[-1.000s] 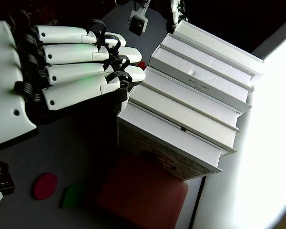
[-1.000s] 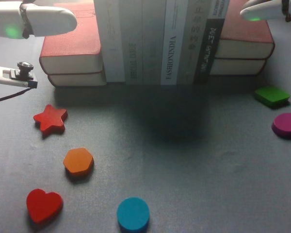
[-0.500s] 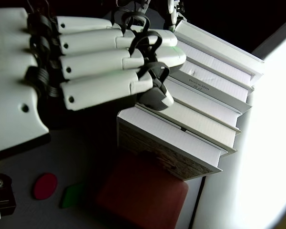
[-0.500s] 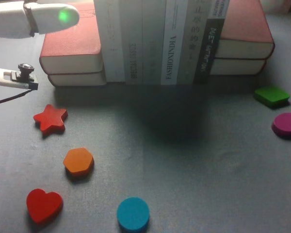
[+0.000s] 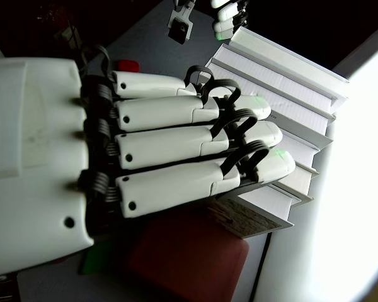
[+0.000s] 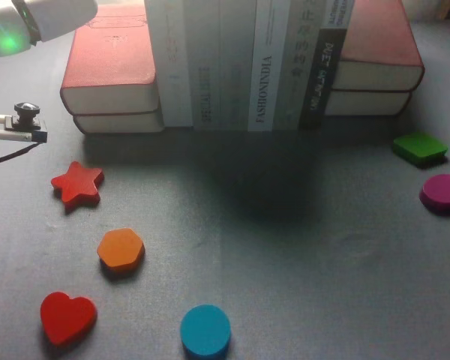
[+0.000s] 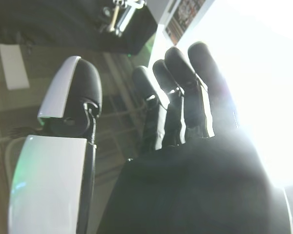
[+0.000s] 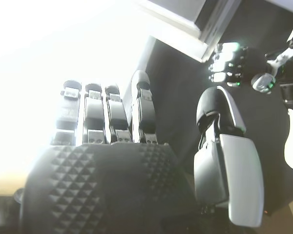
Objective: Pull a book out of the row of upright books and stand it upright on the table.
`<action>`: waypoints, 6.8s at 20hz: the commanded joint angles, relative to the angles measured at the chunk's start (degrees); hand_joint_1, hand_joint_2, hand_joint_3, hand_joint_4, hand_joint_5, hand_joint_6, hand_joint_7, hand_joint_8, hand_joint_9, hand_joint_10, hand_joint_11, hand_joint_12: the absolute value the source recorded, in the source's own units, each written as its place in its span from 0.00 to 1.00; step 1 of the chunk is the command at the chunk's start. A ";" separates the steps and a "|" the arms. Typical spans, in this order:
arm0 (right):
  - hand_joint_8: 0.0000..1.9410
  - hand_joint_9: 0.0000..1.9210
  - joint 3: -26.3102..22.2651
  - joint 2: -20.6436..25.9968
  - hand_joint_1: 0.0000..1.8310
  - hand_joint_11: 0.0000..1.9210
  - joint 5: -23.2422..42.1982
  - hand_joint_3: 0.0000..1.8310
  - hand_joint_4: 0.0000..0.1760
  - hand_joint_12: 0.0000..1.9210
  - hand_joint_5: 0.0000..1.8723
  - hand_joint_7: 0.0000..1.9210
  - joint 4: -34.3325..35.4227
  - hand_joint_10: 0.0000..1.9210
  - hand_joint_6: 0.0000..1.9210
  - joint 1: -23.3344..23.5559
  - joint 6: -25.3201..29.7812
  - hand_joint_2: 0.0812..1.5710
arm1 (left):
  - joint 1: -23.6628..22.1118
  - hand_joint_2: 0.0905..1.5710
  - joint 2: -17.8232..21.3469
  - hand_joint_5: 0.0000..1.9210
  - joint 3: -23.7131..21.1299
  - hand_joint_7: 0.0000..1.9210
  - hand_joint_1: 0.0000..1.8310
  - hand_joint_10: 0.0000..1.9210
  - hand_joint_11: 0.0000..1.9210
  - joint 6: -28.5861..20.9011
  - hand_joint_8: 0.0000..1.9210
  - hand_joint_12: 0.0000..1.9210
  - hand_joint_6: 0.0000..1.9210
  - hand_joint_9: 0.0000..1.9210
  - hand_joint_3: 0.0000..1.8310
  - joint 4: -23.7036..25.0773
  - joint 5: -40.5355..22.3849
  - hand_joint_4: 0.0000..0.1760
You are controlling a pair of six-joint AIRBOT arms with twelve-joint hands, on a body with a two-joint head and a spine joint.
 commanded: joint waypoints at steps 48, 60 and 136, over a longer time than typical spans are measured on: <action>0.00 0.00 -1.05 -2.83 0.20 0.00 1.53 0.00 0.54 0.00 0.36 0.00 -8.75 0.00 0.00 7.74 2.62 0.73 | -0.81 0.76 0.03 0.11 -1.32 0.06 0.59 0.73 0.00 -0.50 0.64 0.94 0.61 0.08 0.01 -3.53 -7.25 0.00; 0.00 0.00 2.61 -6.28 0.24 0.00 2.39 0.00 0.08 0.00 0.38 0.00 2.83 0.00 0.01 0.19 -3.07 0.75 | -0.83 0.77 -0.05 0.13 -1.66 0.07 0.62 0.73 0.00 -0.50 0.57 0.90 0.53 0.07 0.01 -3.45 -7.95 0.00; 0.00 0.00 0.99 -6.69 0.25 0.00 5.48 0.00 0.41 0.00 0.36 0.00 8.16 0.00 0.00 2.83 -7.84 0.77 | -1.07 0.72 -1.49 0.13 -1.92 0.06 0.62 0.78 0.02 -0.50 0.65 0.92 0.48 0.10 0.00 -2.94 -8.78 0.00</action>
